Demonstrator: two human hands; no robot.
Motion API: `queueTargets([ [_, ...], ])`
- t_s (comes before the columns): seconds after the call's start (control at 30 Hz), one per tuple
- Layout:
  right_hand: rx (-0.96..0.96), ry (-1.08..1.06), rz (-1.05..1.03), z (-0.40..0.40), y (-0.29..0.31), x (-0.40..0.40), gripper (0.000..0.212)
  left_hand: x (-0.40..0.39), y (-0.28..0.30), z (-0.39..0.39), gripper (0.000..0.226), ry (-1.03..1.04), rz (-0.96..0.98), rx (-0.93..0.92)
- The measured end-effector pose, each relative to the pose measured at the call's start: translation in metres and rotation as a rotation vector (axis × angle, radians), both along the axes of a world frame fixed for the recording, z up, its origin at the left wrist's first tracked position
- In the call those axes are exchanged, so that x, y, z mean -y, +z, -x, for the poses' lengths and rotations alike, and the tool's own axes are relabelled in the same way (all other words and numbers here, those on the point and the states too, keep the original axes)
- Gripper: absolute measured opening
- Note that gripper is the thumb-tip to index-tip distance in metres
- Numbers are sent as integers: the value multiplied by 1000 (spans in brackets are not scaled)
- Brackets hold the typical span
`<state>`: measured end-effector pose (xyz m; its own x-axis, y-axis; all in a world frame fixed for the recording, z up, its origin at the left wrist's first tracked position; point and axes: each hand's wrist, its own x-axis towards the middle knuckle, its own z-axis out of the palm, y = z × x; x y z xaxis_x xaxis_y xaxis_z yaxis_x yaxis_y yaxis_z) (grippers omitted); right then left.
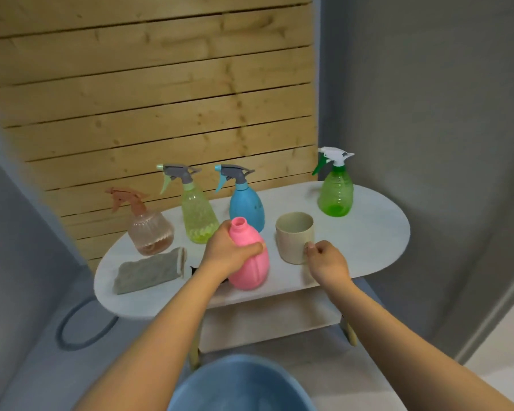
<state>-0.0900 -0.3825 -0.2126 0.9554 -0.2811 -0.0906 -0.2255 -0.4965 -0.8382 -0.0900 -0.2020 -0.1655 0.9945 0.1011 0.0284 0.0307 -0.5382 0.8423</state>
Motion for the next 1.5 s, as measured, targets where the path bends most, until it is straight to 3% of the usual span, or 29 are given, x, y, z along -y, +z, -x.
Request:
queueTargets([
  [0.5, 140, -119, 239, 20, 7, -26, 40, 12, -23, -14, 56, 33, 51, -15],
  [0.67, 372, -40, 173, 24, 9, -34, 32, -8, -19, -8, 95, -126, 35, -157],
  [0.77, 402, 74, 86, 26, 9, -38, 28, -28, -21, -1, 109, -138, -254, -212],
  [0.87, 339, 150, 10, 24, 7, -43, 29, -45, -31, 8, 97, -31, -605, -147],
  [1.03, 237, 256, 37, 23, 2, -49, 40, -62, -46, 14, 87, -22, -751, -317],
  [1.2, 239, 231, 29, 17, 4, -51, 39, -72, -63, 10, 57, 73, -608, -219],
  [1.37, 233, 223, 13, 14, 1, -54, 41, -76, -65, 15, 58, 95, -478, -144],
  [1.5, 230, 222, 26, 14, 1, -56, 41, -80, -67, 21, 47, 132, -431, -62],
])
